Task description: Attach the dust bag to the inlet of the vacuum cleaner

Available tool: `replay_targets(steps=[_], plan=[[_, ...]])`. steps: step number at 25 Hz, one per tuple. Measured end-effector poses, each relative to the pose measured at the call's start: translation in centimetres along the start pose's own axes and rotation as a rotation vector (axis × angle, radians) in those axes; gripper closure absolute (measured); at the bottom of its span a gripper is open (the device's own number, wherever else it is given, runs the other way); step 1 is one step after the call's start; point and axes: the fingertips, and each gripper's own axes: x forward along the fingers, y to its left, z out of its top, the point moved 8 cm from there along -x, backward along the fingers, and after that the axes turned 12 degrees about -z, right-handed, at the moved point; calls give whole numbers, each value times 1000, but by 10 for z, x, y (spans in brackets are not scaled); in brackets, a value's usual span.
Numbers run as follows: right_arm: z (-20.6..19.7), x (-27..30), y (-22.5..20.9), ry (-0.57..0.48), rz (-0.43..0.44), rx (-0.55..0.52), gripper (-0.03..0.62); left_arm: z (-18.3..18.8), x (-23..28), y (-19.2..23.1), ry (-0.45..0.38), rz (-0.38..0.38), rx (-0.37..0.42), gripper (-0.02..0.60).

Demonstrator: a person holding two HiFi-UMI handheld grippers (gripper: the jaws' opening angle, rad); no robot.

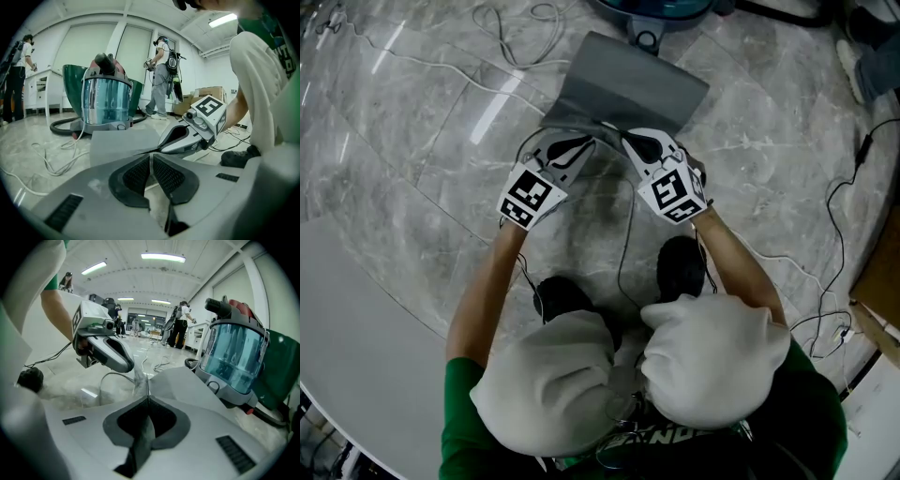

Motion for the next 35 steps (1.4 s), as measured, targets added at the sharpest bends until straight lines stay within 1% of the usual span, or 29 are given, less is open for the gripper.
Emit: replay_targets(steps=[7, 11, 15, 19, 22, 26, 32, 35], plan=[[22, -18, -5, -42, 38, -25, 580, 32, -19, 2, -20, 36, 62, 575], [48, -30, -13, -91, 45, -71, 580, 58, -32, 11, -17, 58, 140, 575], [74, -45, -28, -141, 68, -94, 580, 95, -47, 21, -36, 72, 214, 575], [96, -61, -44, -191, 87, -107, 580, 128, -56, 31, -41, 58, 269, 575], [109, -70, -54, -227, 87, -125, 580, 141, -57, 35, -26, 13, 273, 575], [123, -80, -67, -262, 79, -125, 580, 143, -55, 29, 9, -49, 264, 575], [127, -85, -71, -277, 80, -115, 580, 138, -56, 26, 11, -90, 227, 575], [127, -86, -68, -279, 97, -135, 580, 135, -55, 24, 19, -118, 217, 537]])
